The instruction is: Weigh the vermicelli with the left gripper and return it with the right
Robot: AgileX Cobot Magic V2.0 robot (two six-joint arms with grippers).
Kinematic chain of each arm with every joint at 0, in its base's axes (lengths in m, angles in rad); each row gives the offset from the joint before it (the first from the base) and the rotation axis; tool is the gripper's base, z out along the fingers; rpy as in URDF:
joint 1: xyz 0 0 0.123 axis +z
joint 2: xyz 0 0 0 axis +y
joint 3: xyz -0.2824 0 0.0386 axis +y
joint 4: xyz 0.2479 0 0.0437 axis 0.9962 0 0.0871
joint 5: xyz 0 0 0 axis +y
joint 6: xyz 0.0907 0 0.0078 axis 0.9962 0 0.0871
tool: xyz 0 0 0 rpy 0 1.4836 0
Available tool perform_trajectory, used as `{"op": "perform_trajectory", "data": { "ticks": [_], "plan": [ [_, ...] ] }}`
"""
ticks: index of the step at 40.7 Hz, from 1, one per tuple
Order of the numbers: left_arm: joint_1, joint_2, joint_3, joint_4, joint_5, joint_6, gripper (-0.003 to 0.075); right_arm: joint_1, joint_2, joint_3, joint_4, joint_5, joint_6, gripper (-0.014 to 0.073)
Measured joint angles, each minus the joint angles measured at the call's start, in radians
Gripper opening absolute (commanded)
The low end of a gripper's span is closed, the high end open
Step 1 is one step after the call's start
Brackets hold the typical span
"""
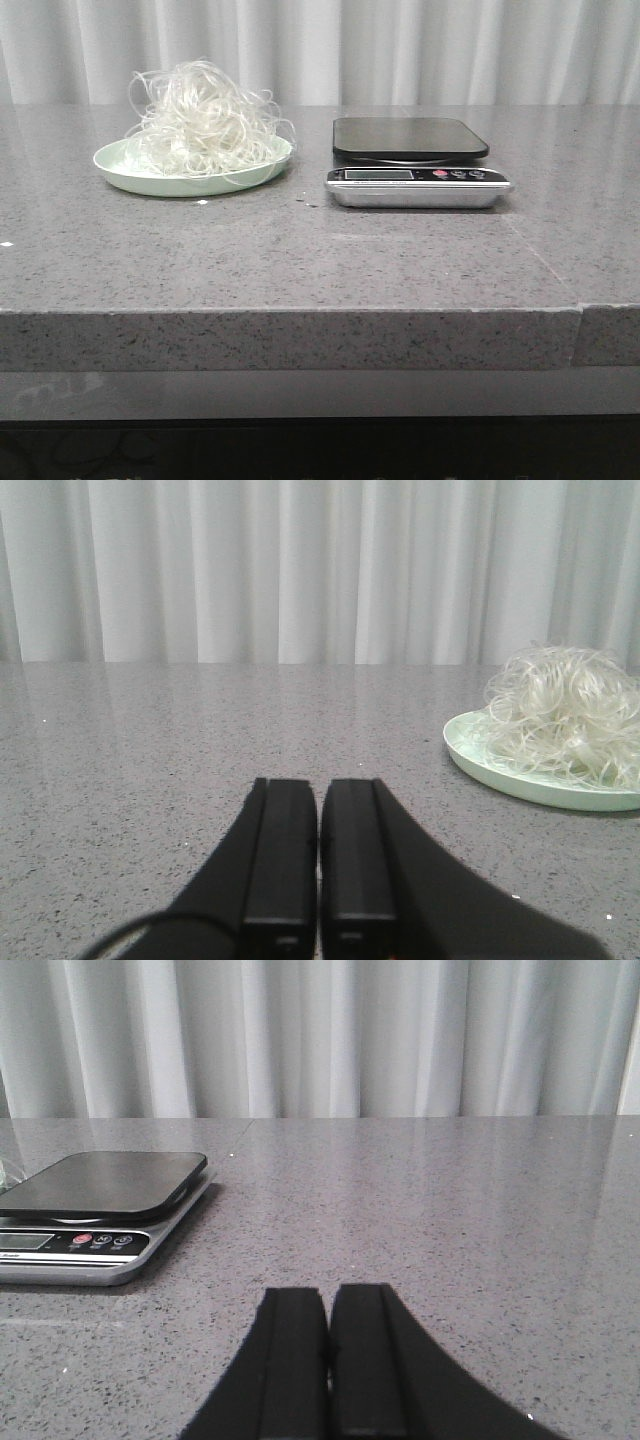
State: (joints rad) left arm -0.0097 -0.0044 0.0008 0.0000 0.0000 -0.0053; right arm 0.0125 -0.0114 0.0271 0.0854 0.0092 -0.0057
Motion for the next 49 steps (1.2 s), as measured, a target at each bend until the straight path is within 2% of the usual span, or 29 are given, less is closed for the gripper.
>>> {"op": "perform_trajectory", "data": {
  "ticks": [35,43,49],
  "plan": [
    [0.0,0.0,-0.001,0.0,-0.022,0.005,0.0144,0.0,0.0,0.0,0.0,0.008,0.0,0.0159],
    [0.0,0.0,-0.097,0.0,-0.008,0.005,0.0144,0.0,0.0,-0.127,0.0,0.106,0.0,0.0159],
    [0.0,0.004,-0.265,0.0,0.056,0.005,0.0144,0.0,0.0,-0.287,0.0,0.172,0.0,0.0159]
  ]
}}
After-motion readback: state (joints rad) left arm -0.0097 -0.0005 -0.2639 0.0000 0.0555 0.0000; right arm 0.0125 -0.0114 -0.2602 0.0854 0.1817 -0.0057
